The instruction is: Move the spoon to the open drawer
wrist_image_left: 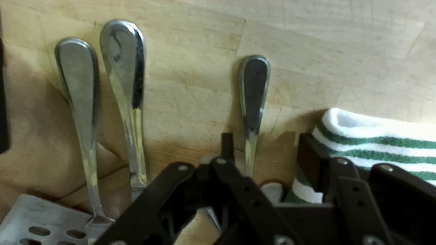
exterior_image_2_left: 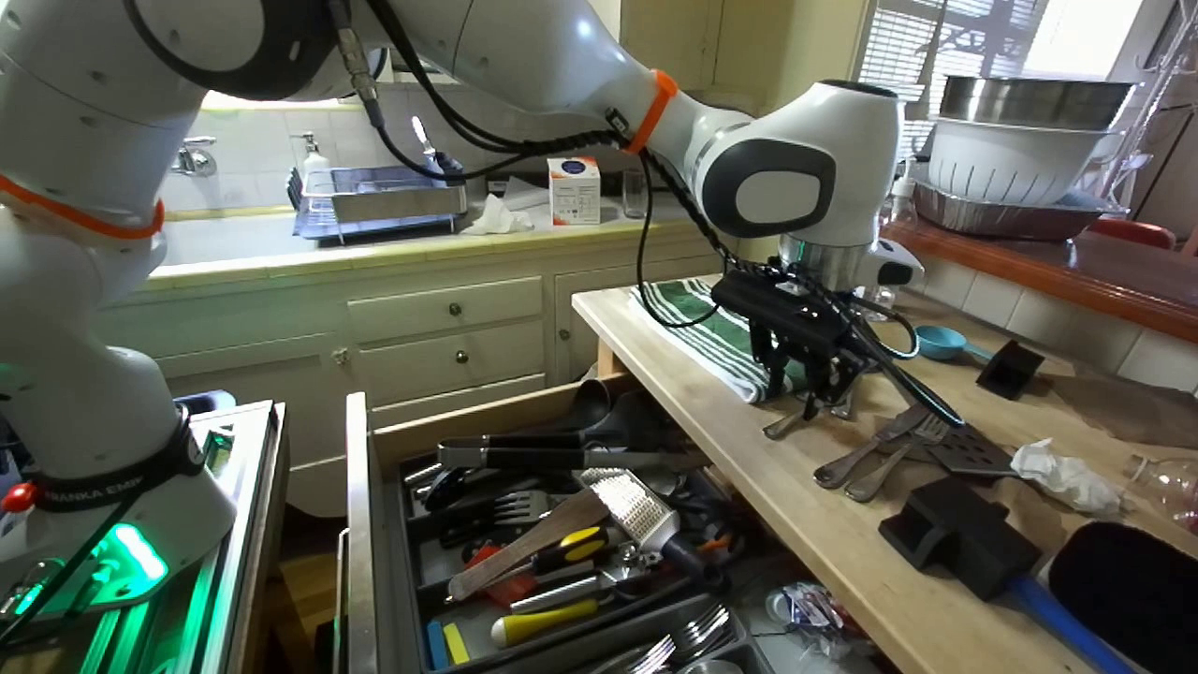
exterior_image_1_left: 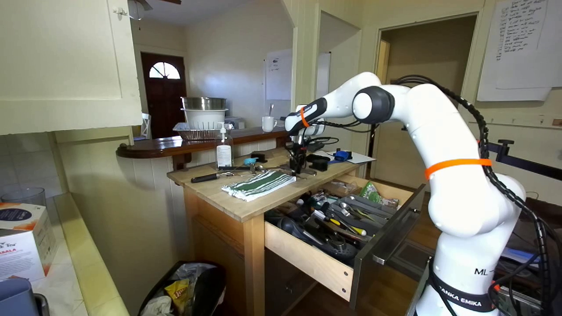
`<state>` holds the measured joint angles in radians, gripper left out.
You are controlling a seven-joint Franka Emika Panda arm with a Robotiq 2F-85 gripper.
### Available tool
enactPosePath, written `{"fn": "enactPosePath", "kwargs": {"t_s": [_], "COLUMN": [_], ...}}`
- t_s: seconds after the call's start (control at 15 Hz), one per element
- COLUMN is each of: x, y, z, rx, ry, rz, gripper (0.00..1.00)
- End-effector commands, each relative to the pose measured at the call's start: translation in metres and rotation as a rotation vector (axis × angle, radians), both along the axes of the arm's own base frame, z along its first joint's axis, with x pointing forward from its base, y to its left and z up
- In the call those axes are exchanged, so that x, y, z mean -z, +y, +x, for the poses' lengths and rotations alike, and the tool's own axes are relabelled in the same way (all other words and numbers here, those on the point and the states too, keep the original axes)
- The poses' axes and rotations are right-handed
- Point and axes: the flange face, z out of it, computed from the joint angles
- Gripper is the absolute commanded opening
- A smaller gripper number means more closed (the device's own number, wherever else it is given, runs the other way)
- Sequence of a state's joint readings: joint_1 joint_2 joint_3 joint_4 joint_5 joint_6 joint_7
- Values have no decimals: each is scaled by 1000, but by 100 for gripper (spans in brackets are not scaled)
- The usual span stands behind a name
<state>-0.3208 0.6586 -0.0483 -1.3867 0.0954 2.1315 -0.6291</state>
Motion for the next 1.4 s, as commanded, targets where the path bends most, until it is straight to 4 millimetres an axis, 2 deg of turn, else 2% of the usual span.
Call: {"fn": "enactPosePath", "kwargs": {"t_s": [0.0, 0.07, 0.13, 0.2, 0.33, 0.4, 0.6, 0.73, 0.8, 0.87, 0.93, 1.0, 1.13, 1.27, 1.33], "x": [6, 7, 8, 8, 10, 10, 11, 12, 13, 14, 12, 7, -14, -46, -64], "y": [-4, -4, -4, -4, -5, -5, -6, -6, -7, -7, -6, -5, 2, 4, 1], "z": [5, 5, 5, 5, 5, 5, 5, 5, 4, 4, 4, 3, -2, -21, -37], "rx": [18, 19, 18, 18, 18, 19, 20, 20, 20, 20, 17, 14, 23, 99, 153], "ry": [-19, -18, -16, -14, -12, -13, -13, -10, -9, -7, -7, -9, 1, 39, 74], "rz": [11, 9, 10, 11, 11, 10, 10, 10, 8, 8, 3, 6, 9, -9, -16], "gripper": [38, 32, 32, 25, 29, 25, 33, 29, 23, 7, 6, 0, 3, 3, 3]}}
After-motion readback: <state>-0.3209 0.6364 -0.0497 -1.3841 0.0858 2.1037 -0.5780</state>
